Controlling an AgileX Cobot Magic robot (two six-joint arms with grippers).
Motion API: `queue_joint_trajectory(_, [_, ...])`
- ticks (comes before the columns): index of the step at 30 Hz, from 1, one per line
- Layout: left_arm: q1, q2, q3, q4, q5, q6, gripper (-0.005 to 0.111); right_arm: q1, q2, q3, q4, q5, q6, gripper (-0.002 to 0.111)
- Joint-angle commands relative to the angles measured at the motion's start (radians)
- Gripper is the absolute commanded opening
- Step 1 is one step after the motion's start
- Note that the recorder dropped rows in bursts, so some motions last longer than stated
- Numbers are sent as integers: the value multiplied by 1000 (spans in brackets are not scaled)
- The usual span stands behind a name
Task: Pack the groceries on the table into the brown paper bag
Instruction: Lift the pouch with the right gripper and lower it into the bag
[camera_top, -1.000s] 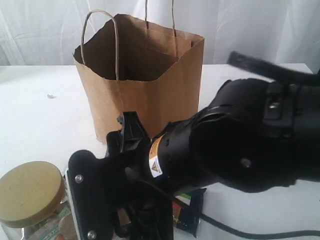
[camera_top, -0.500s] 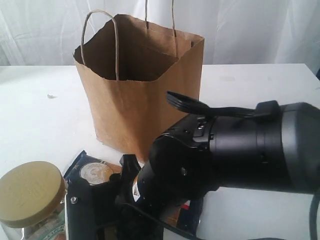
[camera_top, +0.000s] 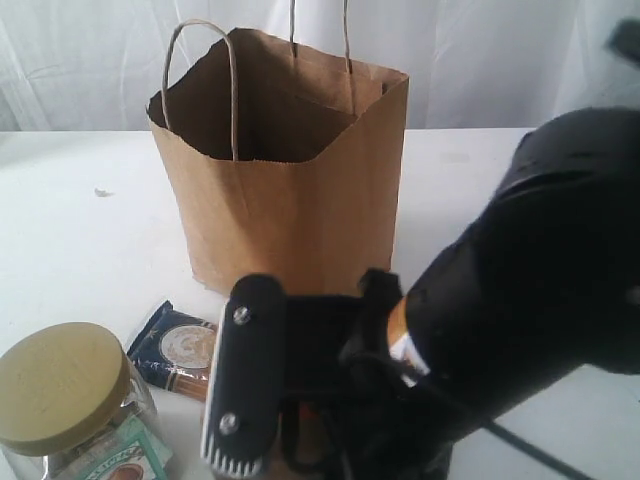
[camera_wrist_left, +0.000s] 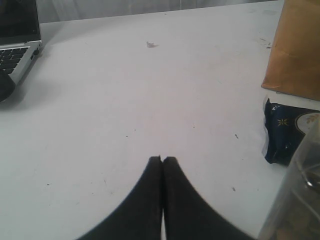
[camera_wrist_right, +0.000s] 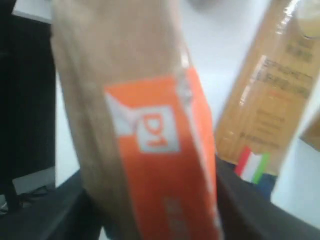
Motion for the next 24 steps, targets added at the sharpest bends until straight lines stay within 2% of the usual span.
queue_joint_trajectory(1, [-5, -4, 4, -7, -5, -1, 0, 2, -147, 1, -167, -4, 233, 0])
queue_joint_trajectory(7, [-5, -4, 4, -7, -5, -1, 0, 2, -341, 1, -212, -159, 508, 0])
queue_joint_trajectory(12, [-5, -4, 4, -7, -5, -1, 0, 2, -461, 1, -280, -405, 589, 0])
queue_joint_trajectory(19, [-5, -4, 4, -7, -5, -1, 0, -25, -493, 1, -725, -715, 767, 0])
queue_joint_trajectory(24, [-5, -4, 4, -7, -5, -1, 0, -80, -419, -1, -936, -734, 818, 0])
